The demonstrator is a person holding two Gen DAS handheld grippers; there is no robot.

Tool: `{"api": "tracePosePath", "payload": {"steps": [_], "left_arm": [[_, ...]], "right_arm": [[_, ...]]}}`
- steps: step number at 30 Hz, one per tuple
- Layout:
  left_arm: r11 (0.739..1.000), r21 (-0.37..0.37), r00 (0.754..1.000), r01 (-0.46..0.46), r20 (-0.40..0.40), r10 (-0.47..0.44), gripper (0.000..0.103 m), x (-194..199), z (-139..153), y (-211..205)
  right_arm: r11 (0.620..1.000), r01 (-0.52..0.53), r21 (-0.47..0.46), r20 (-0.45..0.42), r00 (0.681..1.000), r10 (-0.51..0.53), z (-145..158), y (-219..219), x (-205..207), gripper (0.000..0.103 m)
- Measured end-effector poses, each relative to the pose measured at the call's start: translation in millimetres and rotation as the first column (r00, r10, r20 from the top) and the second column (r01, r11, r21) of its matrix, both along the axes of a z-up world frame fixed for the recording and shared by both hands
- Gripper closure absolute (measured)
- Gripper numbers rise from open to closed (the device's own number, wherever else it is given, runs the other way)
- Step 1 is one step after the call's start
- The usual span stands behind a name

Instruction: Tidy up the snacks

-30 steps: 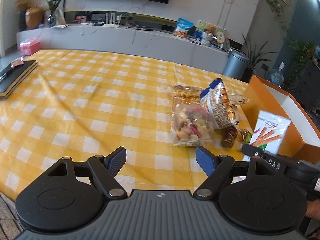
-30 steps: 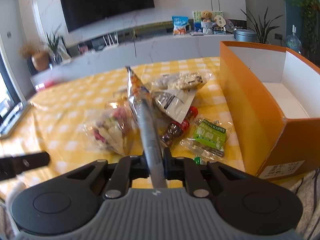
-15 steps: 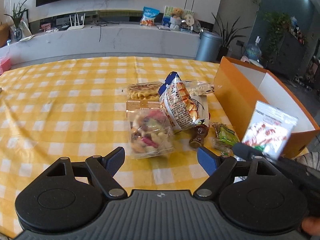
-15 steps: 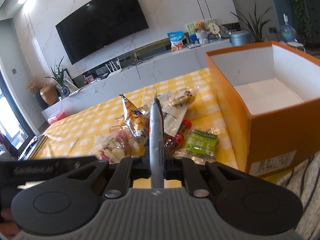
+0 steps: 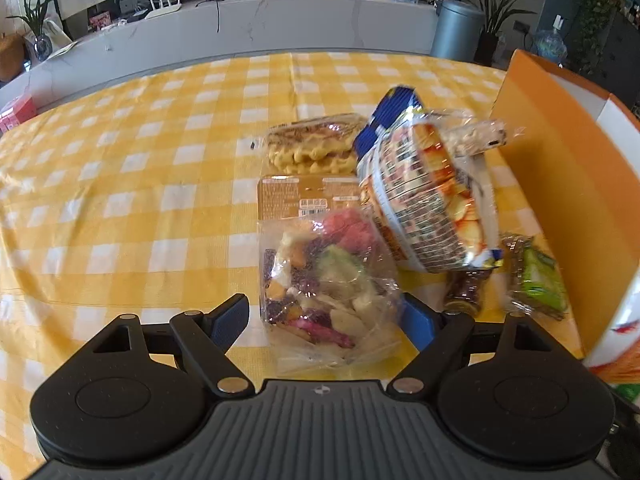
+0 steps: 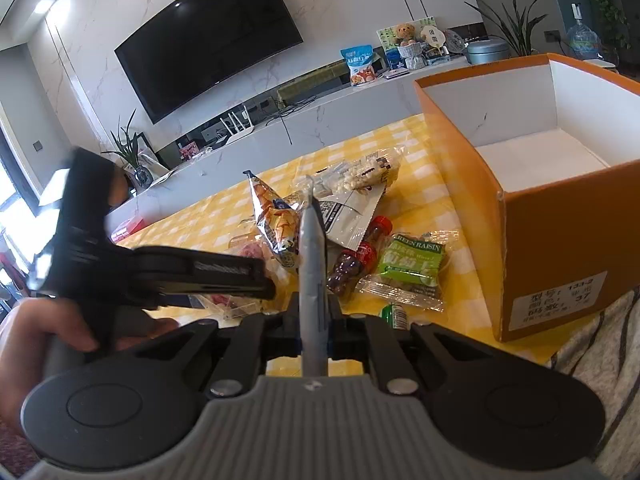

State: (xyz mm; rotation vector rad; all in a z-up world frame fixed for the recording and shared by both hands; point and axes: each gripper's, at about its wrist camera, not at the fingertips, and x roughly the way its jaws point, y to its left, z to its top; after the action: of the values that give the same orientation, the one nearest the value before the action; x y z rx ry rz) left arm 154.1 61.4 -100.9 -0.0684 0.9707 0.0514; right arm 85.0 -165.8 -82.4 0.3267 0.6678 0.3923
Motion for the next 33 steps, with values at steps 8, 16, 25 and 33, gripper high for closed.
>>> {"api": "tracePosePath", "payload": {"steps": [8,16,25,33], "left_arm": [[0.994,-0.077,0.995,-0.074,0.067,0.079,0.029,-20,-9,8],[0.995,-0.054,0.992,-0.09,0.086,0.094,0.031,-63,6,11],[0.991,-0.102,0.977,-0.09,0.185,0.108,0.031,-101,53,21],[0.986,-0.139,0.959,-0.094,0.252,0.127,0.032,-114,77,25]], "right_arm": [[1.0,0.014,-0.001,-0.029,0.999,-0.014,0,2,6,0.095],[1.0,0.022,0.0,-0.045,0.999,-0.022,-2,1,9,0.095],[1.0,0.029,0.002,-0.033,0.999,-0.029,-2,-1,8,0.095],[0.999,0.032,0.009,0.012,0.999,-0.032,4,-3,-1,0.095]]}}
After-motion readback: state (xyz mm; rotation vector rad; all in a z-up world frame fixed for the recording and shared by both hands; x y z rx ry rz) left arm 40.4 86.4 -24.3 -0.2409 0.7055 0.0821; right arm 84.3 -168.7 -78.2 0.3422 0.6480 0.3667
